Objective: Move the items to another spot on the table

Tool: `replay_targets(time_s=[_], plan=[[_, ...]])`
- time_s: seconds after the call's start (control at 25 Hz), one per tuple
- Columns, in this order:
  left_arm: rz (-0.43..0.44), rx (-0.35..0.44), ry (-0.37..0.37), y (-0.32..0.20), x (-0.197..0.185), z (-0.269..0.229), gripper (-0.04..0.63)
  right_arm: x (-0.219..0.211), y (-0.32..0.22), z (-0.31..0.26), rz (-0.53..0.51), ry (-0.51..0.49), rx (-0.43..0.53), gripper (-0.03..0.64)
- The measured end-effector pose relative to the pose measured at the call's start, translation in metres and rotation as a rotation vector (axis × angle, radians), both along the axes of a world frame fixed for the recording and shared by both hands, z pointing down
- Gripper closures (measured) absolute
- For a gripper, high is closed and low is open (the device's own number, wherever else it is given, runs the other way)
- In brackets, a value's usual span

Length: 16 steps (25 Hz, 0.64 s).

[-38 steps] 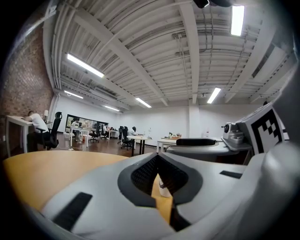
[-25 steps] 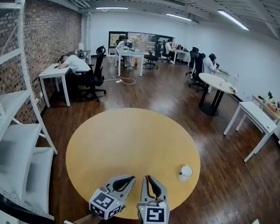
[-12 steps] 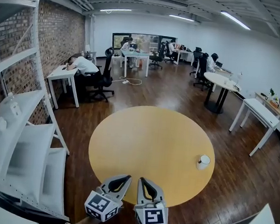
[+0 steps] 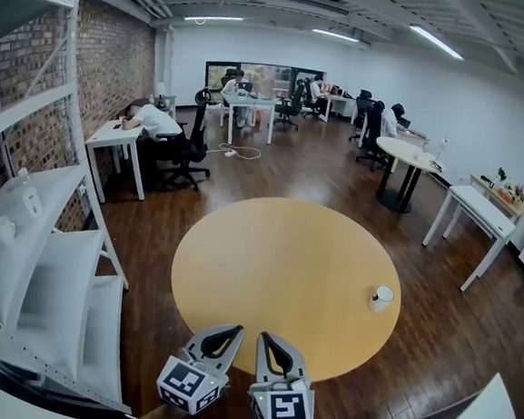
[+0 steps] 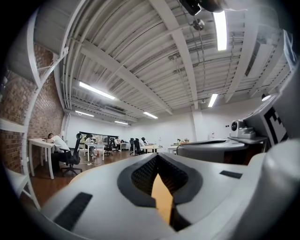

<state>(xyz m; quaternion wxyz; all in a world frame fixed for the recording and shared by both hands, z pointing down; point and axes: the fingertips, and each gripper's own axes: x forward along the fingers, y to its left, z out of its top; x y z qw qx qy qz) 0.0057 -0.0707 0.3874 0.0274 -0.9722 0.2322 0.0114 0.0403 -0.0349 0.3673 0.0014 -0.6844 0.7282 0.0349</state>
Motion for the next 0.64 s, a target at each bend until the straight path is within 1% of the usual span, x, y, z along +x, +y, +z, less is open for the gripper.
replay_targets(time_s=[0.2, 0.48, 0.64], plan=[[-0.009, 0.005, 0.001, -0.001, 0.010, -0.004, 0.589, 0.015, 0.005, -0.004, 0.003, 0.002, 0.002, 0.617], [0.004, 0.013, -0.008, 0.003, 0.033, -0.005, 0.589, 0.039, 0.009, -0.003, 0.018, -0.001, 0.010, 0.617], [0.012, -0.012, -0.029, 0.006, 0.044, -0.002, 0.589, 0.047, 0.009, 0.001, 0.019, -0.008, 0.006, 0.617]])
